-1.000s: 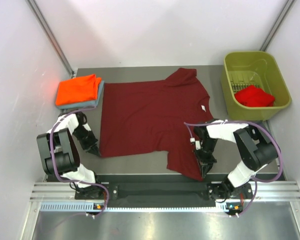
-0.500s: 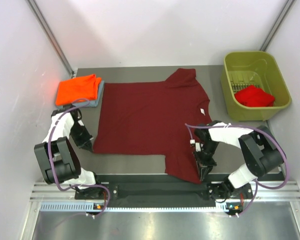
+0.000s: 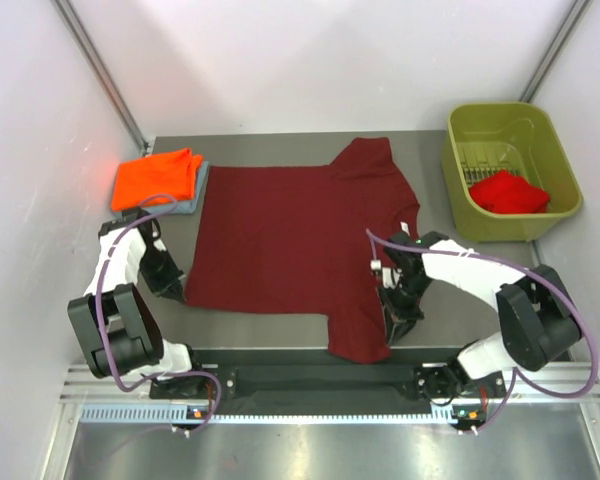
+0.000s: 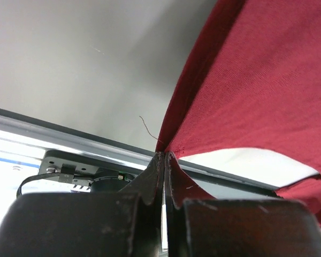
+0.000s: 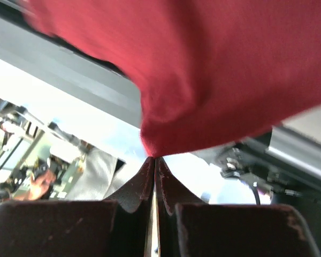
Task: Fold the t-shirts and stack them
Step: Fold the tshirt
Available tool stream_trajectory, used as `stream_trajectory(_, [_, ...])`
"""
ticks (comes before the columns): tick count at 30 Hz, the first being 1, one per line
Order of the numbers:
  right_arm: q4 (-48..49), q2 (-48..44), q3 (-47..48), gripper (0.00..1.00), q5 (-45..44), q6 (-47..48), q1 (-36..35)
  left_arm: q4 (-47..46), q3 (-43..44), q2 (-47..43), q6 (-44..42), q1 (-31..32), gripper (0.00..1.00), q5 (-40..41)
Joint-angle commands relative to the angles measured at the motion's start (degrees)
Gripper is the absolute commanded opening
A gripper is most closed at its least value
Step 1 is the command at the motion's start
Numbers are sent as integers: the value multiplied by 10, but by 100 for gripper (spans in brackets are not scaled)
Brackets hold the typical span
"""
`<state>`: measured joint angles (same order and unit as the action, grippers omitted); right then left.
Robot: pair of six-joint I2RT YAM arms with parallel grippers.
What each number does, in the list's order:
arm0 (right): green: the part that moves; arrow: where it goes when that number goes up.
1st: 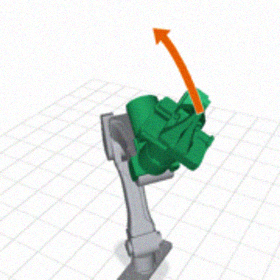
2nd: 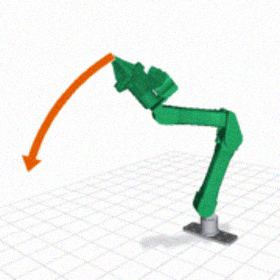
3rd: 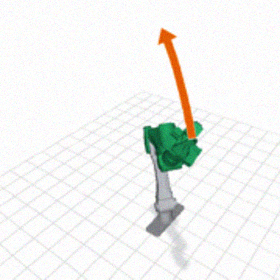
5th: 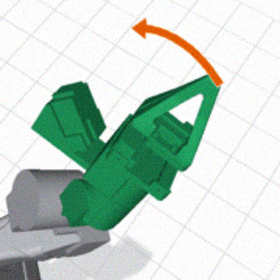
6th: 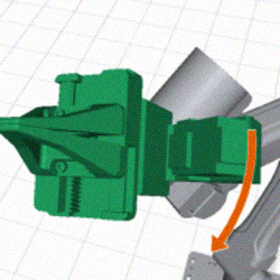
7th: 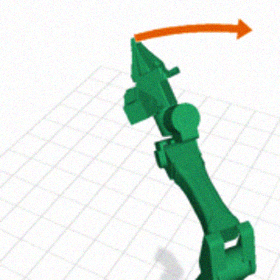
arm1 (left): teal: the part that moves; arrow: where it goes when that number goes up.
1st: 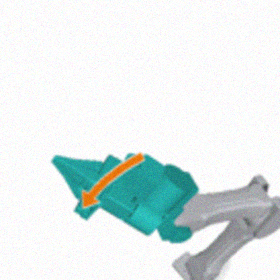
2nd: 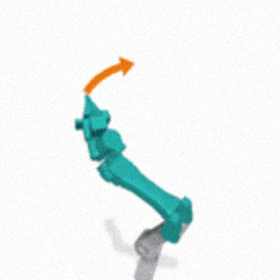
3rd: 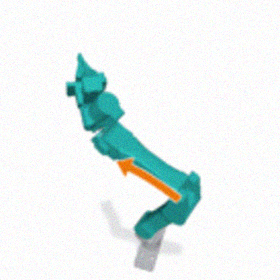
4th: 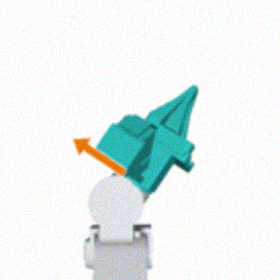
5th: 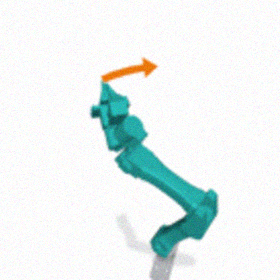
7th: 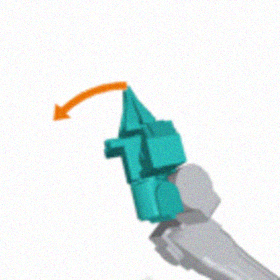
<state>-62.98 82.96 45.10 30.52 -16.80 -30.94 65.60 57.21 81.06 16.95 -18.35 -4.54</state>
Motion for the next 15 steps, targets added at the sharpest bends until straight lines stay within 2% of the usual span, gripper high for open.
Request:
stream_trajectory(1, [7, -28, 46, 0, -4, -1, 13, 11, 16, -27, -19, -4, 0, -16])
stream_trajectory(8, [21, -21, 75, 0, -26, 16, 87, -14, 46, -2, -28, -4, 0, -45])
stream_trajectory(15, [35, 11, 156, 0, -67, 56, 163, -38, 138, 77, -54, -5, 0, -78])
